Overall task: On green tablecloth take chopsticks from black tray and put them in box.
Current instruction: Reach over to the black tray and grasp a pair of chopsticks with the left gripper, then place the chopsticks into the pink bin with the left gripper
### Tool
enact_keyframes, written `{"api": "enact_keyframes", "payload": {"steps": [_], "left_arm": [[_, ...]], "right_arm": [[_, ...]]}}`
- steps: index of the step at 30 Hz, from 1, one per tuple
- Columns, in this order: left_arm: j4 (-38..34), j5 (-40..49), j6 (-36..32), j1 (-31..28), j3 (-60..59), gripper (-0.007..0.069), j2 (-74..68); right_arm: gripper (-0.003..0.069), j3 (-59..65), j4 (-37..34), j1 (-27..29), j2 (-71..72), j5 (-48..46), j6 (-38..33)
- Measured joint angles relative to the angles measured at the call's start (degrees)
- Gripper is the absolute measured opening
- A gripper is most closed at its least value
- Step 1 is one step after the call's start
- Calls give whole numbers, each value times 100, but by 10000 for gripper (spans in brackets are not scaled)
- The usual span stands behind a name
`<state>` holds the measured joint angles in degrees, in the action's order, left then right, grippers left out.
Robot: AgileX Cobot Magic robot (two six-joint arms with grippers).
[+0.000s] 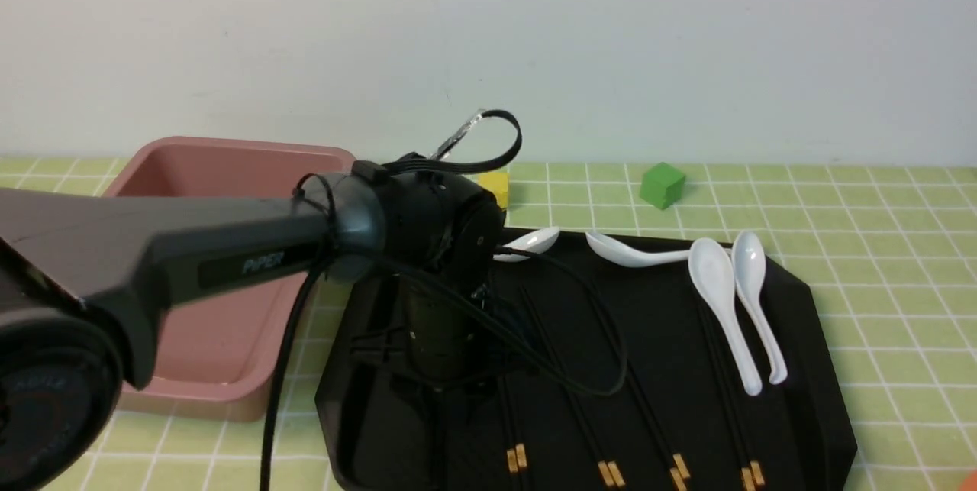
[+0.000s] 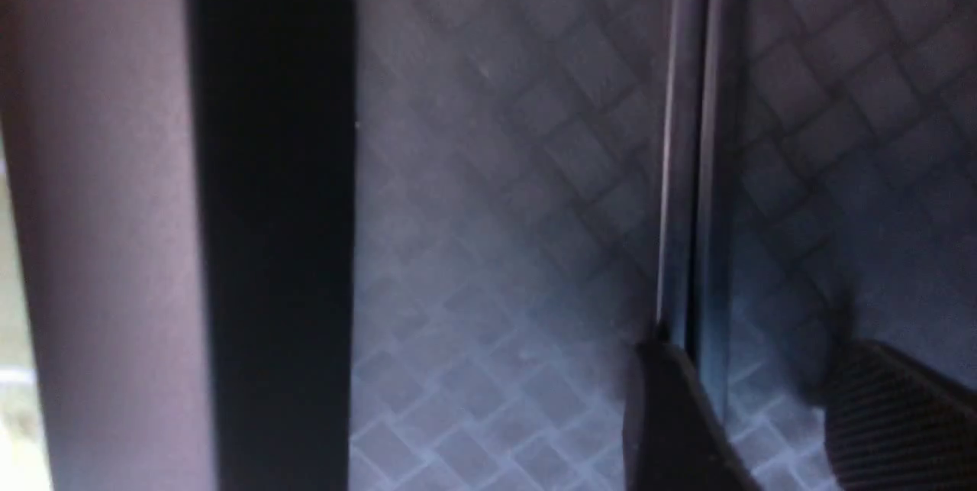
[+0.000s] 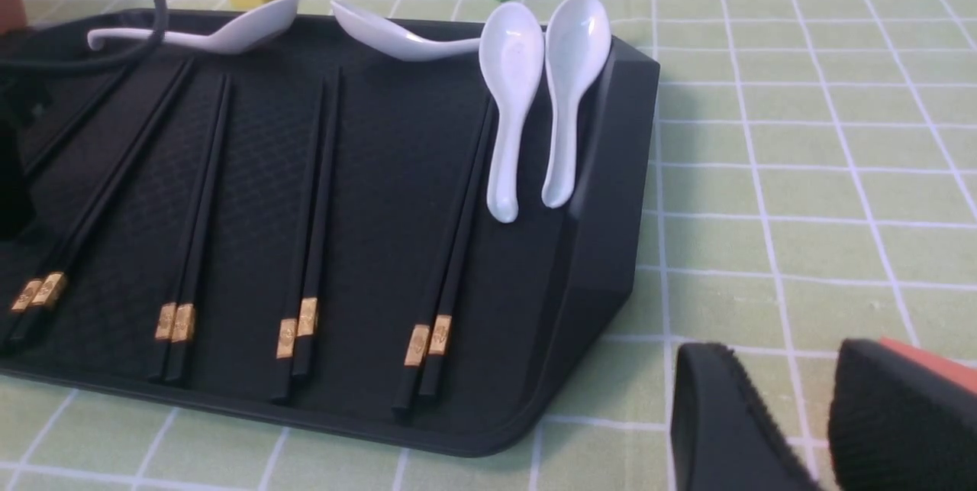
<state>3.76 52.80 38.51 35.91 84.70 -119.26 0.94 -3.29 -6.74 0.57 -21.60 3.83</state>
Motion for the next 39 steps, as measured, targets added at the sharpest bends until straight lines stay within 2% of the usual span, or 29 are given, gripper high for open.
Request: {"api": "enact_keyframes", "payload": {"steps": [11,13,17,23,29,31,32,37,39], "left_arm": [[65,94,134,-2,92,232,-127],[45,91,140,-2,92,199,-127],[24,111,152,-2,92,80,-131],[-134,325,152,-7,13,82,219],[-269,529,76,-110,-20,82,1601],[-294,739,-144,-468,-20,82,2162],[-294,760,-163,-468,-20,82,2206],[-274,1083,-1115,-1913,-20,82,2781],[-260,1083,-1772,-2487,-20,82,2736]], "right_arm": [[240,0,0,0,0,0,0],[240,0,0,0,0,0,0],[240,0,0,0,0,0,0],[240,0,0,0,0,0,0],[240,0,0,0,0,0,0],[240,0,0,0,0,0,0],[240,0,0,0,0,0,0],[240,0,5,0,0,0,0],[240,0,0,0,0,0,0]]}}
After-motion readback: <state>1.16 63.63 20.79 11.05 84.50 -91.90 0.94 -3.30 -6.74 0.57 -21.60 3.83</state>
